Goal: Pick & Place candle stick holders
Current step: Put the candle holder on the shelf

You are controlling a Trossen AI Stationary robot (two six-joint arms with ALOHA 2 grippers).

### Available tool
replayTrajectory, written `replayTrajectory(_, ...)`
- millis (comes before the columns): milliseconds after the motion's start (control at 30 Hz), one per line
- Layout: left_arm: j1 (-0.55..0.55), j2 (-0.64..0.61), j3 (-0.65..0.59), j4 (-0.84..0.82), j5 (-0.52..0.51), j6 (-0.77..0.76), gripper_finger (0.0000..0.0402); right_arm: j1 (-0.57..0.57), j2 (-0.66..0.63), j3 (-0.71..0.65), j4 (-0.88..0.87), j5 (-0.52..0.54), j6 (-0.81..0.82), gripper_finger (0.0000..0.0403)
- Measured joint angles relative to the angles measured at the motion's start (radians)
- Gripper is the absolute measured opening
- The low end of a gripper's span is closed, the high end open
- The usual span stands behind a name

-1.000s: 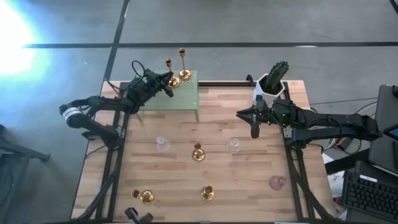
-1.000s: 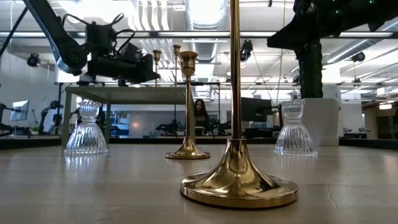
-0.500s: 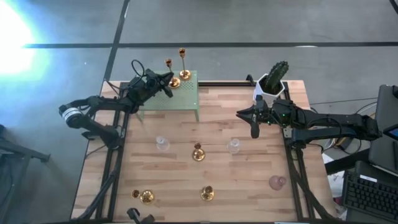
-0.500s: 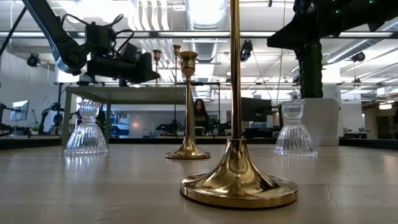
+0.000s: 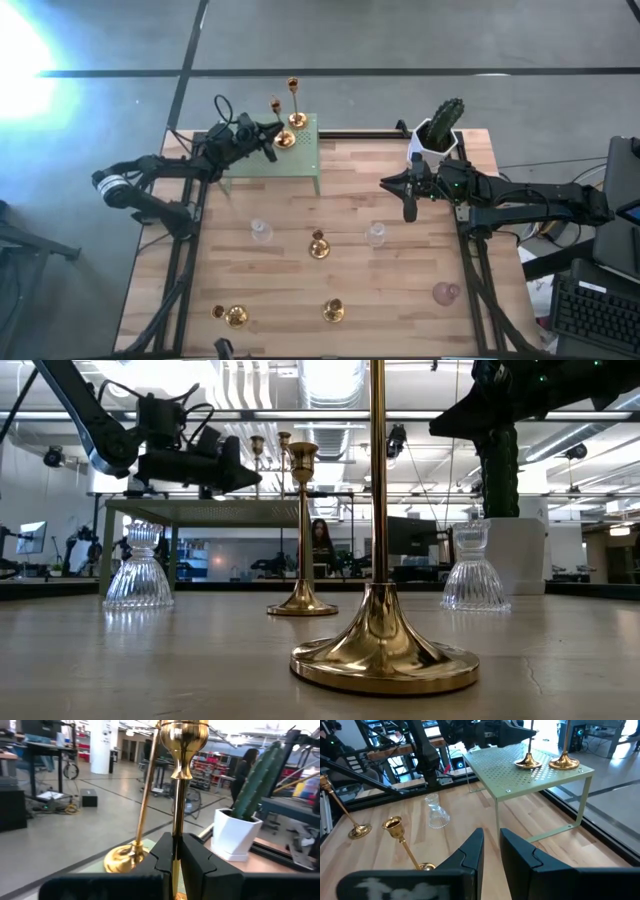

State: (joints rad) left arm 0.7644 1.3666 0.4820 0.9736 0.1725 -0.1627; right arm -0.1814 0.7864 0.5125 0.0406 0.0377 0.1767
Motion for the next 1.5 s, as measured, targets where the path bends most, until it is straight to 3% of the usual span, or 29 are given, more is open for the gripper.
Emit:
replayTrajectory(633, -0.024, 0.001, 0.026, -0.059, 0.151, 0.093, 0.0018, 0.000, 0.000, 0.000, 0.004, 0.003, -0.012, 0.0057)
replayTrajectory(833, -0.024, 0.000, 0.083, -0.175, 0.160, 0.154, 0.0018, 0.000, 0.000, 0.000, 0.005, 0.015, -0.012, 0.0057)
replayTrajectory(1133, -0.024, 0.001, 0.088, -0.182, 0.159, 0.162, 0.0024, 0.000, 0.000, 0.000, 0.004, 0.015, -0.012, 0.0057)
replayTrajectory(1500, -0.020, 0.003, 0.086, -0.216, 0.100, 0.149, 0.0094, 0.000, 0.000, 0.000, 0.003, 0.014, -0.001, 0.0057)
